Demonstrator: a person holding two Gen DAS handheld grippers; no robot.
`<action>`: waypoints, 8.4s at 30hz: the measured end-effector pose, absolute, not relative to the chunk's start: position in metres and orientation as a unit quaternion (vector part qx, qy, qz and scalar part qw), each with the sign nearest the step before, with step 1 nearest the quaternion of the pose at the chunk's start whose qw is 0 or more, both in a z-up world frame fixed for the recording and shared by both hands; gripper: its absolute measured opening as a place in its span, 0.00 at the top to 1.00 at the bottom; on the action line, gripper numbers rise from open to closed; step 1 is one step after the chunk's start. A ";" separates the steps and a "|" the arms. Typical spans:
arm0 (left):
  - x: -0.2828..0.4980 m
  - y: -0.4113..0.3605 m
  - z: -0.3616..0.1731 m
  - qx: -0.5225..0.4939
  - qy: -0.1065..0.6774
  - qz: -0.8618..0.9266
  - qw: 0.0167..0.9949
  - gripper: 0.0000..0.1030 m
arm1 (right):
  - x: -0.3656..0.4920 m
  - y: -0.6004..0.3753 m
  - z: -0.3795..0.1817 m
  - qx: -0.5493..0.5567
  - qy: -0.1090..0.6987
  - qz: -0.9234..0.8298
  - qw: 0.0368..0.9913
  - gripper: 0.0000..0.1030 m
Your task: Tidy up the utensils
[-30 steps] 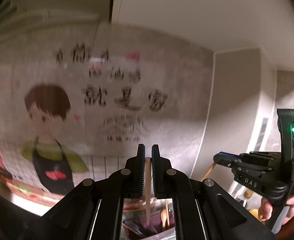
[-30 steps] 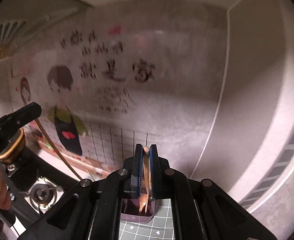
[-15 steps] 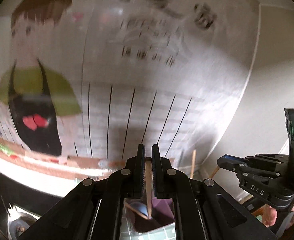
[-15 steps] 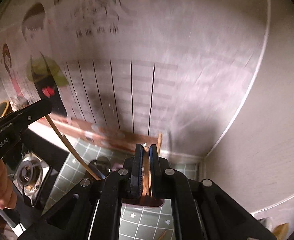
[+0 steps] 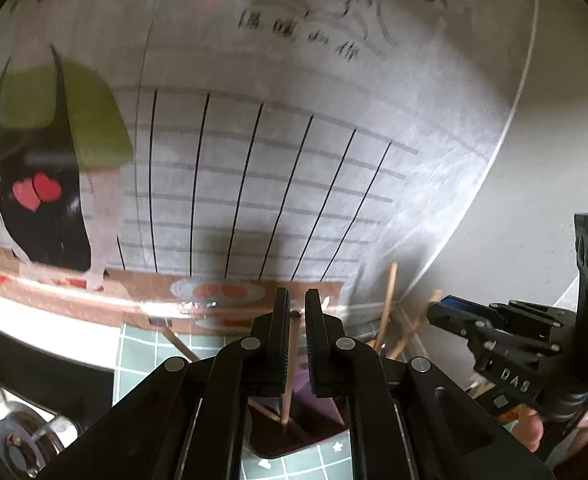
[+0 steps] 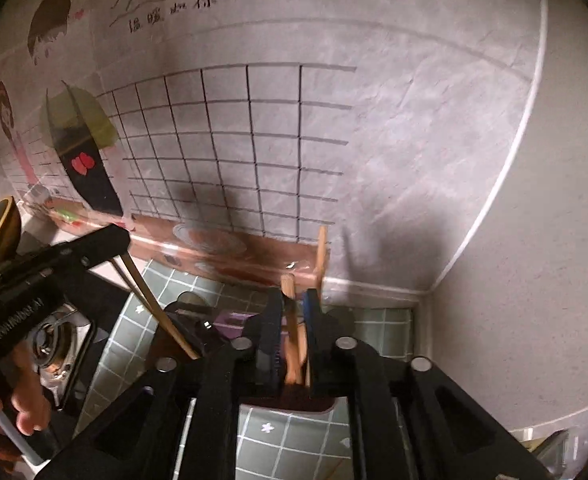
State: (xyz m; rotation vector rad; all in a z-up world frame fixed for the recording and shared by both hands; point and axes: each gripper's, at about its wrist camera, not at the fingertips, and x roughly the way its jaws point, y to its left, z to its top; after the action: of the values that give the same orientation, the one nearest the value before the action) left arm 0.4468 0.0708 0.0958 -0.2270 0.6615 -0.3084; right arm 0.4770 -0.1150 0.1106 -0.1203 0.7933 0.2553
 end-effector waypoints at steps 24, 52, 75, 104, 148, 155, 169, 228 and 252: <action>0.280 0.073 0.081 -0.078 0.285 -0.057 0.954 0.81 | 0.322 -0.184 0.113 -0.045 0.282 0.043 0.957 0.57; 0.079 0.032 -0.100 -0.067 0.415 -0.036 0.907 0.81 | 0.199 -0.187 -0.045 -0.033 0.395 0.065 0.916 0.54; 0.098 0.028 -0.116 -0.073 0.419 0.001 0.905 0.95 | 0.190 -0.187 -0.075 0.004 0.439 0.040 0.898 0.55; 0.085 0.054 -0.047 -0.060 0.339 0.015 0.939 0.95 | 0.203 -0.142 -0.078 -0.072 0.435 0.050 0.896 0.95; 0.304 0.079 0.265 -0.138 0.143 -0.177 0.964 0.96 | 0.312 -0.142 0.296 -0.047 0.177 0.096 0.978 0.95; 0.364 0.070 0.228 -0.153 0.182 -0.185 0.954 0.96 | 0.365 -0.130 0.264 -0.052 0.225 0.104 0.967 0.95; 0.427 0.071 0.154 -0.214 0.263 -0.204 0.918 0.98 | 0.448 -0.127 0.175 -0.042 0.329 0.113 0.937 0.95; 0.144 0.023 0.046 -0.016 0.301 -0.012 0.953 0.95 | 0.184 -0.157 0.060 -0.020 0.280 0.113 0.953 0.56; 0.130 0.009 0.044 -0.018 0.312 -0.033 0.949 0.95 | 0.161 -0.170 0.047 -0.014 0.276 0.089 0.957 0.56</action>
State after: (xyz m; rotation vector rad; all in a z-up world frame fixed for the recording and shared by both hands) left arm 0.1301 0.0094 0.0444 -0.0370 0.6354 -0.0669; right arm 0.1606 -0.1701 0.0471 -0.0274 0.5598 0.1809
